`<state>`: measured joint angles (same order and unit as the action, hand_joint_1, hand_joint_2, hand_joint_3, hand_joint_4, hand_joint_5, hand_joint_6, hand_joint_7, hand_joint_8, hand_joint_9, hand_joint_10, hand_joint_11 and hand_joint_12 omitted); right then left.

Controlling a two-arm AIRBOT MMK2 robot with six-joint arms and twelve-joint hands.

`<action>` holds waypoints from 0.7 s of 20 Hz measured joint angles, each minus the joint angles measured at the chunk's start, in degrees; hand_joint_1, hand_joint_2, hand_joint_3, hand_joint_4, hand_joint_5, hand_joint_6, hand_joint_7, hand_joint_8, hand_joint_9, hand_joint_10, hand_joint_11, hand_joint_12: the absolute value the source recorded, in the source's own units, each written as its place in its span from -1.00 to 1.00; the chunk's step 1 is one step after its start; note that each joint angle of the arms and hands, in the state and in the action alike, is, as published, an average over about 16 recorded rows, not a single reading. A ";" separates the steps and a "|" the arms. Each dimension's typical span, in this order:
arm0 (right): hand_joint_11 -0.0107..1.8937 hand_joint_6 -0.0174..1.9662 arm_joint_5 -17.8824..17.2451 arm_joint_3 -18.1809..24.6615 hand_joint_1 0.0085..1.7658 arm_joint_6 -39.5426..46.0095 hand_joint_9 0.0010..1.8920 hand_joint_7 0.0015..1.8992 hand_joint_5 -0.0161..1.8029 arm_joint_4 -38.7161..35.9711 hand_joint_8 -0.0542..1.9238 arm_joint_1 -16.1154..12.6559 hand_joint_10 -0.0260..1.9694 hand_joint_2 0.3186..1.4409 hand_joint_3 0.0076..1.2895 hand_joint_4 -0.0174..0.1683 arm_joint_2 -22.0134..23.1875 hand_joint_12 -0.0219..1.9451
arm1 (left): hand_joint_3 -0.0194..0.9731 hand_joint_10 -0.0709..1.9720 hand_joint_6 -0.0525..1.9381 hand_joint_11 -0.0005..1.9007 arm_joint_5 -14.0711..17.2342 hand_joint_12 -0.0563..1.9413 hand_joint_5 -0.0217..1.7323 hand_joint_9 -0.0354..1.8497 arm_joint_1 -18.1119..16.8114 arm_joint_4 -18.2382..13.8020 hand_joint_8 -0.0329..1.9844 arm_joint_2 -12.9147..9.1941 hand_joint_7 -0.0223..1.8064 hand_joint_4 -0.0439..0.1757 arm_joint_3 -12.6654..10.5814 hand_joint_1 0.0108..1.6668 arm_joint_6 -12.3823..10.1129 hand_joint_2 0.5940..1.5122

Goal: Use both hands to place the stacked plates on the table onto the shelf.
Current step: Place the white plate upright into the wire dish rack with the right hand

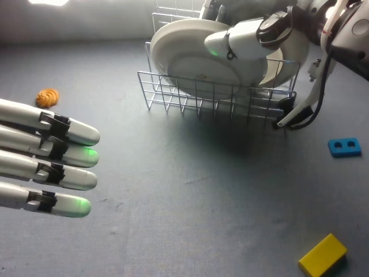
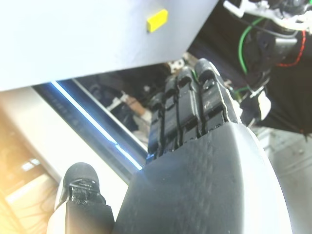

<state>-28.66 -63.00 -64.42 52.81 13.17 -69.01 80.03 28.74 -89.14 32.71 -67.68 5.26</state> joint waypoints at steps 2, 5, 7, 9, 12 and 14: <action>-0.28 0.02 -0.13 0.00 0.12 0.01 -0.04 -0.09 -0.31 -0.12 -0.06 0.06 -0.29 0.51 -0.99 -0.86 -0.01 0.28 | -0.93 -0.92 -0.94 -0.98 0.13 -0.63 -0.82 -0.79 -0.01 0.01 -0.96 0.00 -0.79 -0.54 -0.01 -0.98 -0.06 0.08; -0.32 -0.14 -0.32 0.00 0.03 0.02 -0.07 -0.08 -0.29 -0.31 -0.25 0.12 -0.39 0.47 -0.99 -0.84 -0.01 0.26 | -0.93 -0.92 -0.94 -0.98 0.36 -0.62 -0.81 -0.79 -0.01 -0.03 -0.96 0.00 -0.79 -0.53 -0.04 -0.98 -0.12 0.07; -0.34 -0.25 -0.45 0.00 -0.03 0.03 -0.08 -0.07 -0.27 -0.53 -0.38 0.13 -0.45 0.45 -0.99 -0.83 -0.01 0.24 | -0.93 -0.92 -0.94 -0.98 0.52 -0.62 -0.81 -0.79 0.00 -0.05 -0.96 0.00 -0.79 -0.53 -0.06 -0.98 -0.13 0.07; -0.36 -0.38 -0.56 0.00 -0.10 0.04 -0.08 -0.06 -0.24 -0.82 -0.51 0.07 -0.50 0.41 -0.99 -0.81 0.00 0.23 | -0.93 -0.92 -0.94 -0.98 0.68 -0.62 -0.81 -0.79 0.00 -0.08 -0.96 0.00 -0.78 -0.53 -0.09 -0.98 -0.13 0.07; -0.38 -0.58 -0.70 0.01 -0.16 0.07 -0.08 -0.04 -0.20 -1.46 -0.61 -0.30 -0.54 0.34 -0.99 -0.84 0.09 0.22 | -0.93 -0.92 -0.94 -0.98 0.85 -0.61 -0.80 -0.78 0.02 -0.09 -0.96 0.00 -0.78 -0.53 -0.13 -0.98 -0.13 0.07; -0.38 -0.65 -0.72 0.05 -0.17 0.08 -0.08 -0.03 -0.17 -2.14 -0.64 -0.70 -0.55 0.30 -0.99 -0.83 0.26 0.22 | -0.93 -0.92 -0.94 -0.98 0.94 -0.61 -0.80 -0.78 0.04 -0.07 -0.96 0.00 -0.78 -0.53 -0.16 -0.98 -0.13 0.07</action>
<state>-29.37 -62.95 -64.34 50.67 12.47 -68.75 80.98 28.78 -89.22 32.71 -67.84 5.13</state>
